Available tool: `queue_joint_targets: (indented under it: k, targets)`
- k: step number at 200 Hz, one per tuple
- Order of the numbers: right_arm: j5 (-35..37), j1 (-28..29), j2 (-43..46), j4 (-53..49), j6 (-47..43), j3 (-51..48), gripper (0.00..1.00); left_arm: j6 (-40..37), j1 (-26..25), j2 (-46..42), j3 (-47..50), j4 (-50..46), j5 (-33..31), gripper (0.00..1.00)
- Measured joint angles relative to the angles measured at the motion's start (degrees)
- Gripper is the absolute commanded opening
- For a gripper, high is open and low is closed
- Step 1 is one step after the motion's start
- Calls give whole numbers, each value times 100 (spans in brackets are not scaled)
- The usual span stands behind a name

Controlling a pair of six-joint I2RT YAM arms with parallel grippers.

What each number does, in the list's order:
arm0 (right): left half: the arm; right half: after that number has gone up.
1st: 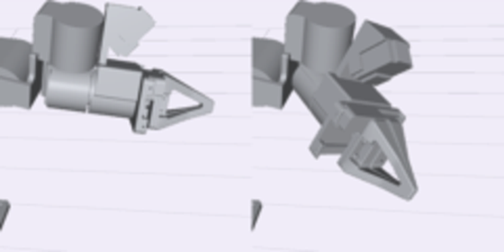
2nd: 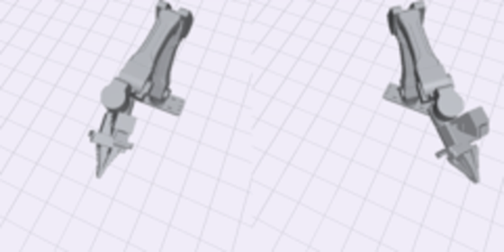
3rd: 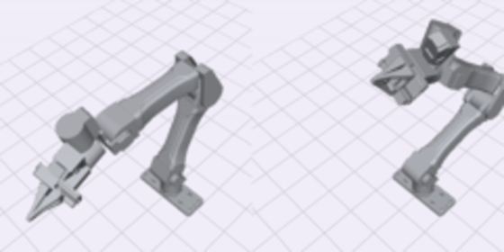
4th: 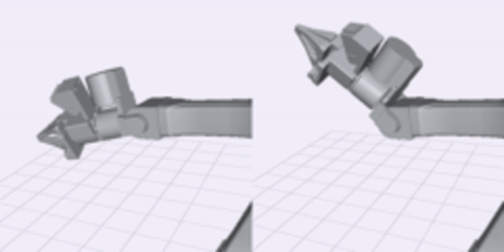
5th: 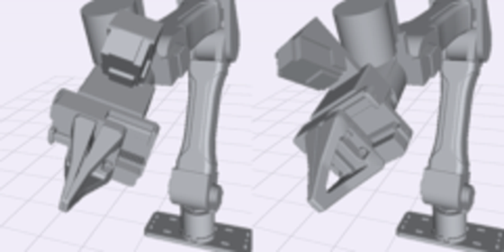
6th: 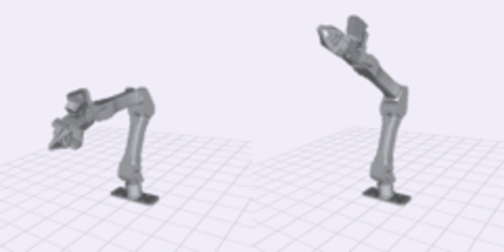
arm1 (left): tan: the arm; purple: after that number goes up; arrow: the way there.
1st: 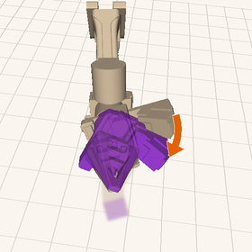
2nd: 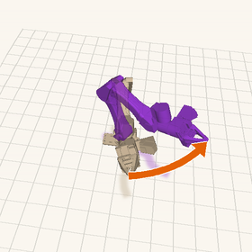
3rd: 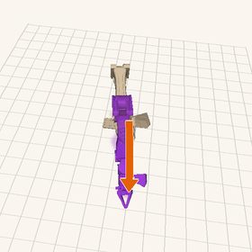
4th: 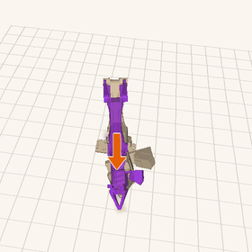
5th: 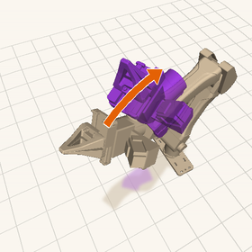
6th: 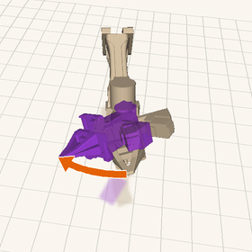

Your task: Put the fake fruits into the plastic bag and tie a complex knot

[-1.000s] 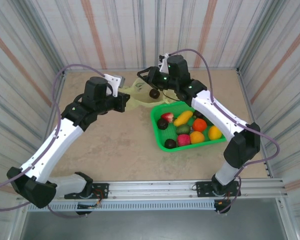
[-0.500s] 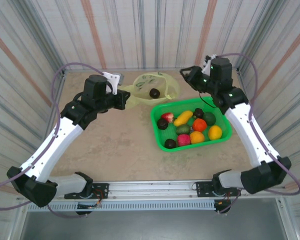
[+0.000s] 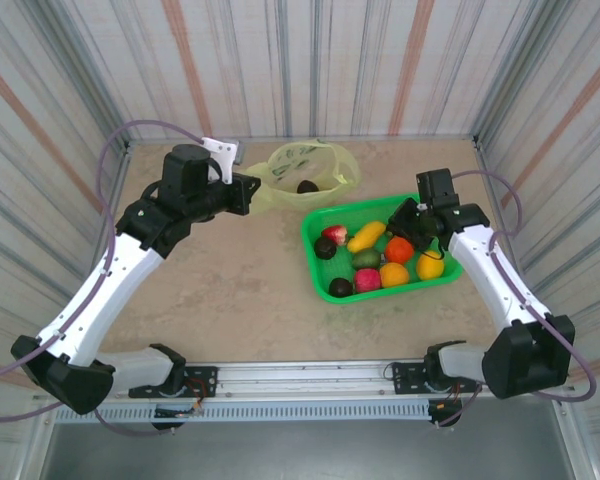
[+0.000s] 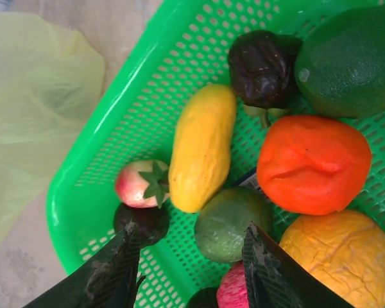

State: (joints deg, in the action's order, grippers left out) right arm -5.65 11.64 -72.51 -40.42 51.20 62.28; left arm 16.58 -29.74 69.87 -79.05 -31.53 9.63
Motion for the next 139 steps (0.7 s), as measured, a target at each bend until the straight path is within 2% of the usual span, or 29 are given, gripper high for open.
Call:
queue_joint_targets:
  k: [25,40,74,139]
  targets:
    - [184,0,-345,-129,-190,118,62,0,0,0,0,-2,4,0]
    - [411,63,-680,-234,-476,271,73,0,0,0,0,-2,7,0]
    - [1123,494,-1283,-439,-1073,437,92,-4,0,-7,0,-2,31,0]
    - [1788,560,-1821,-540,-1464,420,93,-24,0,-39,0,-17,44,0]
